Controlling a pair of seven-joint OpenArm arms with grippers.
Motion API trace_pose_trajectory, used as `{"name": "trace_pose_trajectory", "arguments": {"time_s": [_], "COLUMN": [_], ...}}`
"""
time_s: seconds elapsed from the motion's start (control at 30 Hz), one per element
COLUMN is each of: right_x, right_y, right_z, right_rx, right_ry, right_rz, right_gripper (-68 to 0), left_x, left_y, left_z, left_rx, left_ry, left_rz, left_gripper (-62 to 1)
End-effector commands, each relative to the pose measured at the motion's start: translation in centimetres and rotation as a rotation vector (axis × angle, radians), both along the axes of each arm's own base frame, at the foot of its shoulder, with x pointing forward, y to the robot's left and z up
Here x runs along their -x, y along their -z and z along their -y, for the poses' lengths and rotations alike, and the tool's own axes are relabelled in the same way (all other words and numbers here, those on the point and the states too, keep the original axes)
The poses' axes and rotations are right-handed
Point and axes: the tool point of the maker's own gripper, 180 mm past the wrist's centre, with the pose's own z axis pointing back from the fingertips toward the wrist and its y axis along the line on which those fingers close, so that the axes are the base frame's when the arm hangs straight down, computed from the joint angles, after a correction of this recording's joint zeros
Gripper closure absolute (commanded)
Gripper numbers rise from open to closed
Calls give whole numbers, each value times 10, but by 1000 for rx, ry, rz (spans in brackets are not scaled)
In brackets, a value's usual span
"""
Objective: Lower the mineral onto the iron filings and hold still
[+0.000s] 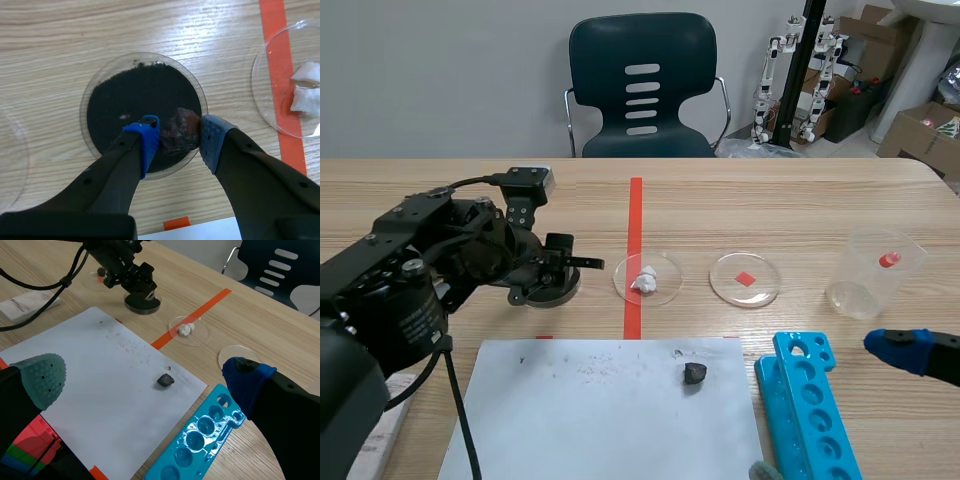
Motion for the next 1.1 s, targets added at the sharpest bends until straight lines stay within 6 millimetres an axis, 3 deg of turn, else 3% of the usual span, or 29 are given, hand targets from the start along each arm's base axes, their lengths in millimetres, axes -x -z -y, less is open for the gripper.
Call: {"name": "trace_pose_trajectory", "arguments": {"time_s": [0.0,0.27,0.63,1.07], "right_x": [-2,-2,-2,-2], "right_y": [-6,-6,-6,-6], "right_z": [1,1,1,1], "right_rx": [-13,-13,-13,-13], "right_ry": [-3,-3,-3,-3], "right_rz": [23,23,23,23], "right_gripper": [-679,-679,-679,-679], "left_x": [-13,-21,-17,-17], "left_y": [-12,0,15,16], "left_z": [2,-6,-11,-11], "left_rx": [13,2,-7,-7], "left_ry": [-7,-45,-75,-76], "left_rz": [38,-9,-33,-32], "left_gripper": [-130,-130,-130,-130]}}
